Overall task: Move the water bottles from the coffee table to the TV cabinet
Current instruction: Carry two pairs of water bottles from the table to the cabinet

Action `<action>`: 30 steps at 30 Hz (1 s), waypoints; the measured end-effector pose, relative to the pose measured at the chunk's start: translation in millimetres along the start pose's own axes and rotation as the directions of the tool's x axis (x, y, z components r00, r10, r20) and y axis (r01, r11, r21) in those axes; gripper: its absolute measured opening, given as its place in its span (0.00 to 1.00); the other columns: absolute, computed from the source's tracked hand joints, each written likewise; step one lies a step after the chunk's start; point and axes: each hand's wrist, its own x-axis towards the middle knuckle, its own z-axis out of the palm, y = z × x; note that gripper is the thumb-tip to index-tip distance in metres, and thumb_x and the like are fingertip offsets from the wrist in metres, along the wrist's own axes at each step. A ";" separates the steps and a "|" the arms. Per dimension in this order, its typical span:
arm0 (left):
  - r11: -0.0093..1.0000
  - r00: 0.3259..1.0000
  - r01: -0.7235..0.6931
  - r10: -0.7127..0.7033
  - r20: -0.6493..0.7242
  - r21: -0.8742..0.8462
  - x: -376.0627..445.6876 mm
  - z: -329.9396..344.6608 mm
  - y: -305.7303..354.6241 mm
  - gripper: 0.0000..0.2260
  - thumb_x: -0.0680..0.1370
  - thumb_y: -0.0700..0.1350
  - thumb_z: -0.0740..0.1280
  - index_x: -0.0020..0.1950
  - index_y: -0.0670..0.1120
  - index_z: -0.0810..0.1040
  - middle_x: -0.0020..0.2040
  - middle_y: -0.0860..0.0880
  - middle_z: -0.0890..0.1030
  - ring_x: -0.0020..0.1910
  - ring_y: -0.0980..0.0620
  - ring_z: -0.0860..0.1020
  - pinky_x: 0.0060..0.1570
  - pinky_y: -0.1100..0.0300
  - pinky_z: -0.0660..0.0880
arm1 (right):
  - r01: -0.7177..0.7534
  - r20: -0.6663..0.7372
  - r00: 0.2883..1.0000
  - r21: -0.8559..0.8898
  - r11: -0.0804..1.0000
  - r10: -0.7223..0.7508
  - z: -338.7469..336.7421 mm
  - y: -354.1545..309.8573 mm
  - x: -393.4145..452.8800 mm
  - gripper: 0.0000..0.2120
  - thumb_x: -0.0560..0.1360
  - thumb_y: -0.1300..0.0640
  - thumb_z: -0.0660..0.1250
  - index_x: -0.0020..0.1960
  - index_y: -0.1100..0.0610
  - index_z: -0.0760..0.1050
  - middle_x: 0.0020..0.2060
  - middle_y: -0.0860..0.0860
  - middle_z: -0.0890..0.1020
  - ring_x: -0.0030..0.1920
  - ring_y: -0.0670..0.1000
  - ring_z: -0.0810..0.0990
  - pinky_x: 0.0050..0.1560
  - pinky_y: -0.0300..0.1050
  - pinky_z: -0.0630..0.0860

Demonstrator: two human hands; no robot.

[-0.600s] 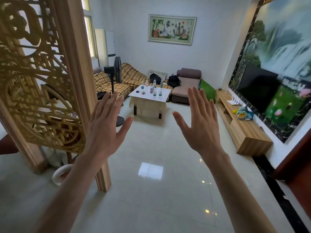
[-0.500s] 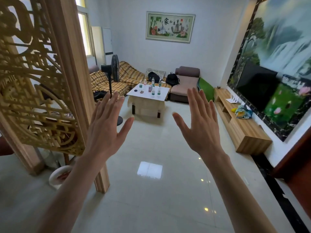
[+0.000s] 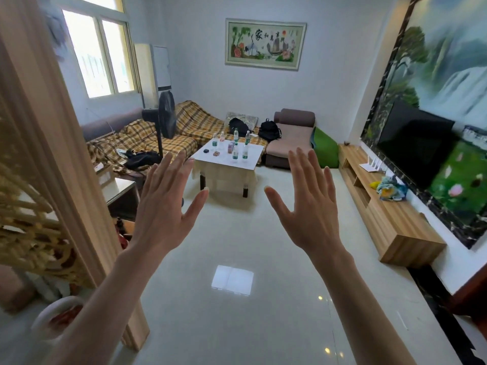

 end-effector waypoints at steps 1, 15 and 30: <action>1.000 1.000 0.008 -0.008 -0.001 -0.001 15.2 13.8 0.0 0.34 0.82 0.69 0.47 0.82 0.50 0.61 0.84 0.49 0.60 0.84 0.48 0.53 0.82 0.42 0.54 | 0.007 -0.001 1.000 0.002 1.000 -0.007 10.3 10.6 15.1 0.38 0.82 0.31 0.52 0.84 0.52 0.51 0.83 0.49 0.53 0.83 0.47 0.43 0.83 0.54 0.45; 1.000 1.000 -0.004 0.004 -0.006 -0.031 174.4 184.8 -36.5 0.33 0.83 0.66 0.51 0.82 0.48 0.63 0.84 0.48 0.60 0.85 0.48 0.53 0.82 0.44 0.52 | 0.059 0.020 0.998 0.014 0.998 -0.059 160.9 113.5 171.6 0.38 0.82 0.31 0.52 0.83 0.52 0.52 0.83 0.49 0.53 0.83 0.47 0.42 0.83 0.54 0.45; 0.995 0.997 -0.075 0.074 -0.020 -0.064 393.3 383.8 -142.2 0.33 0.83 0.66 0.52 0.81 0.45 0.65 0.83 0.45 0.63 0.84 0.47 0.56 0.81 0.40 0.57 | 0.032 0.008 0.999 0.027 0.999 -0.032 375.6 183.7 377.6 0.37 0.82 0.32 0.52 0.83 0.54 0.54 0.83 0.50 0.56 0.83 0.48 0.46 0.82 0.56 0.49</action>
